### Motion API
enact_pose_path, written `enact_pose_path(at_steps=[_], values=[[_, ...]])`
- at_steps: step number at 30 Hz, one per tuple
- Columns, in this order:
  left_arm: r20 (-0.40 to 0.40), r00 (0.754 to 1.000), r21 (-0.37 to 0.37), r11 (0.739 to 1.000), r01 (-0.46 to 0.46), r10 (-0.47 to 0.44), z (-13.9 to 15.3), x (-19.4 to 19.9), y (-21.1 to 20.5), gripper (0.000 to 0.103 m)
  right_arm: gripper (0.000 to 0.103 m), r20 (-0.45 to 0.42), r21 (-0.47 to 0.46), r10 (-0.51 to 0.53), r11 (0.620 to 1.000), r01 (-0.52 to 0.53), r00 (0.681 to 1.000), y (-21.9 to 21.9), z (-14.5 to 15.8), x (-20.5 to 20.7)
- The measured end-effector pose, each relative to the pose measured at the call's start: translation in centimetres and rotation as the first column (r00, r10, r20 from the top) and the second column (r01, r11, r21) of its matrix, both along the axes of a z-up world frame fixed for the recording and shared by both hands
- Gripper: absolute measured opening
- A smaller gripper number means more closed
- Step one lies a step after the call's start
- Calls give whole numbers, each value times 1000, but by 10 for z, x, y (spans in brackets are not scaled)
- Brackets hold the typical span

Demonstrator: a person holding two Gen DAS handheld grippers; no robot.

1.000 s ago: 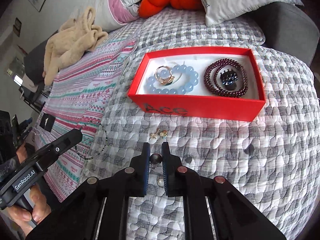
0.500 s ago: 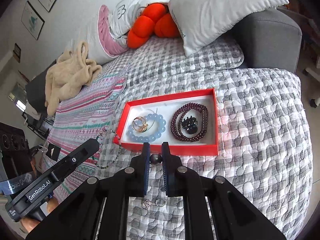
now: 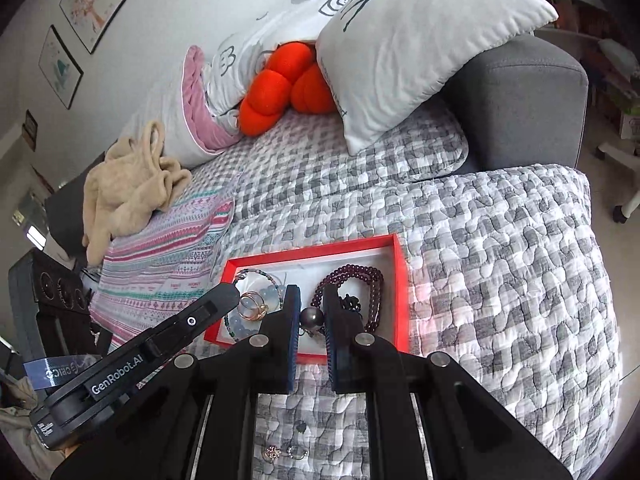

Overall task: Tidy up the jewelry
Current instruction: 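Carry the chain bracelet and pearl pendant into the red box and open both grippers, then move the left gripper to the gold ring and grasp it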

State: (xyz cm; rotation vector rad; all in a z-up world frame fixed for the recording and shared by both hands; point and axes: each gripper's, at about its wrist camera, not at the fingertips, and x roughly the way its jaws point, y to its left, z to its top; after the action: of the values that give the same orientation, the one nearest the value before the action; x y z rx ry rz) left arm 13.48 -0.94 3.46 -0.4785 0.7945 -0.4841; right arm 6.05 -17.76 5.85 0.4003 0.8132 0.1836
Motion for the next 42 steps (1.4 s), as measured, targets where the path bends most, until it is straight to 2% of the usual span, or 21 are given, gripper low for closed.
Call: enact_pose_path(at_steps=[5,11,12,13,14,15,16,17,20,22,24,27,30,35,42], values=[[7,998,102,992,-69,68,-9,10,12,0,12,-39,-9,21,1000,-21,999,10,-14,13],[0,997,196,977,-79,80,-16,14,14,0,13,-56,17,33,999,-32,998,13,-24,24],[1,997,207,975,-77,79,-15,13,14,0,14,-57,17,35,999,-34,998,13,-24,24],[2,997,214,974,-72,73,-14,12,14,1,20,-59,13,33,999,-33,998,14,-23,24],[1,998,220,973,-67,69,-12,11,14,10,25,-57,8,30,1000,-29,998,14,-22,23],[2,998,227,972,-64,65,-10,9,14,23,38,-53,7,26,1000,-26,998,13,-21,21],[8,998,239,969,-65,65,-8,6,14,30,48,-47,10,20,1000,-20,999,12,-19,20],[18,998,257,964,-68,66,-6,2,14,37,49,-40,13,16,1000,-15,999,11,-17,18],[28,998,305,950,-68,62,0,-8,17,39,49,-42,-12,11,1000,-11,999,9,-11,12],[18,998,331,941,-63,61,1,-16,22,47,49,-39,-34,11,999,-12,999,9,-6,5],[7,997,371,926,-71,74,0,-24,26,65,49,-39,-57,12,998,-14,999,11,-2,-2],[-3,996,428,901,-77,86,-3,-39,31,76,51,-46,-94,18,995,-22,999,15,3,-13],[-19,995,461,884,-75,95,-7,-53,38,82,65,-50,-136,19,990,-26,999,21,2,-26],[-29,994,485,871,-81,109,-9,-73,48,87,67,-82,-176,17,984,-31,996,30,-3,-45],[-66,990,505,860,-73,123,-21,-97,57,88,68,-120,-343,-30,939,-13,992,39,-19,-71]])
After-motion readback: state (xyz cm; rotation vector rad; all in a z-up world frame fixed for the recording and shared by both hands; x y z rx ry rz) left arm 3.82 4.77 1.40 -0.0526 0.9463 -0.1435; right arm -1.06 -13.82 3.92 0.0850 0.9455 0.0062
